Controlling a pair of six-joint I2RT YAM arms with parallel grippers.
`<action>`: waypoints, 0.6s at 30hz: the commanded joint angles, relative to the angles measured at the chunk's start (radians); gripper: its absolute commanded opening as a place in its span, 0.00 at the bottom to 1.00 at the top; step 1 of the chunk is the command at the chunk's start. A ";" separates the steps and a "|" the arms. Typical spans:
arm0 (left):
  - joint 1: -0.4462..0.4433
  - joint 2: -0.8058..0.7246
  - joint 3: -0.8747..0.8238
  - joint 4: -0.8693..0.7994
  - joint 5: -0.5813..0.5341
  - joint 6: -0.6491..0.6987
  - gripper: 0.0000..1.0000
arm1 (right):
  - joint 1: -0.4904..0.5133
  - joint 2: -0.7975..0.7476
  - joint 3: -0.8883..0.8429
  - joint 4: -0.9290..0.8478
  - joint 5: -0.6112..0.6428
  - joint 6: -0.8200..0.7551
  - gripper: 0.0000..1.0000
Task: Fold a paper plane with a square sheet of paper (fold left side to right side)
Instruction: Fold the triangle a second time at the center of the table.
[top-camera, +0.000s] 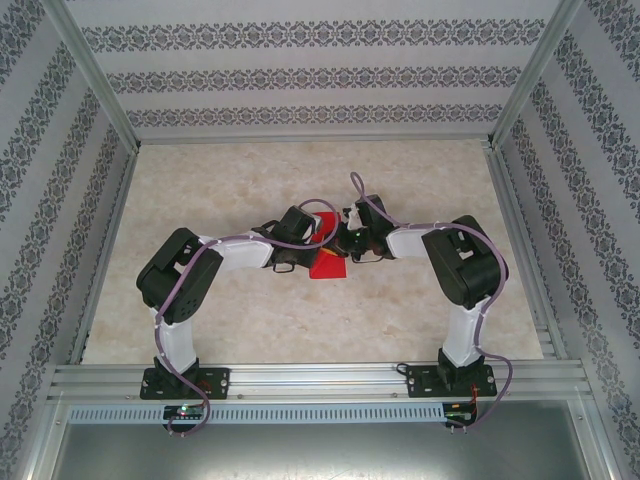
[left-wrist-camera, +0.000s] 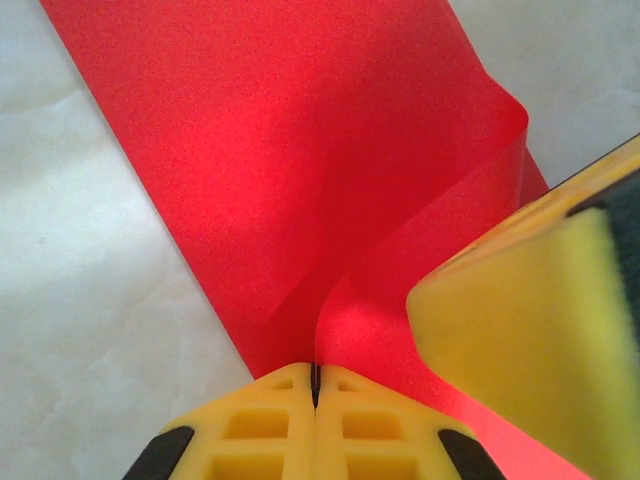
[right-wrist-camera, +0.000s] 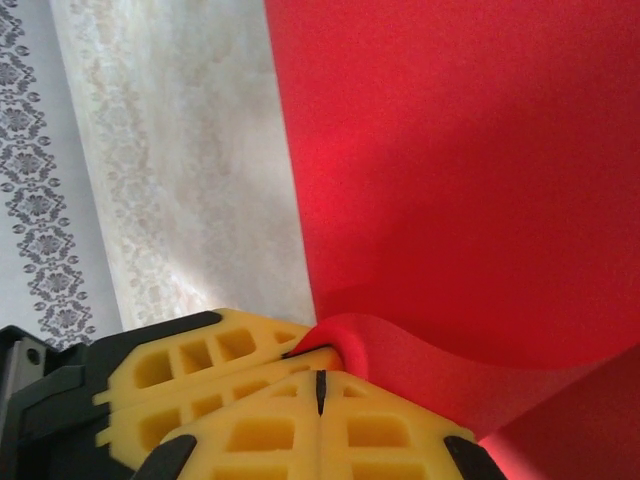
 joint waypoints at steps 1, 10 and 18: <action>0.011 0.023 0.015 -0.035 0.017 0.021 0.00 | 0.009 0.016 0.018 -0.041 0.021 -0.048 0.00; 0.011 0.022 0.020 -0.044 0.017 0.029 0.00 | 0.010 0.019 0.037 -0.143 0.076 -0.128 0.00; 0.011 0.019 0.028 -0.044 0.022 0.024 0.00 | 0.008 0.015 0.036 -0.181 0.105 -0.158 0.00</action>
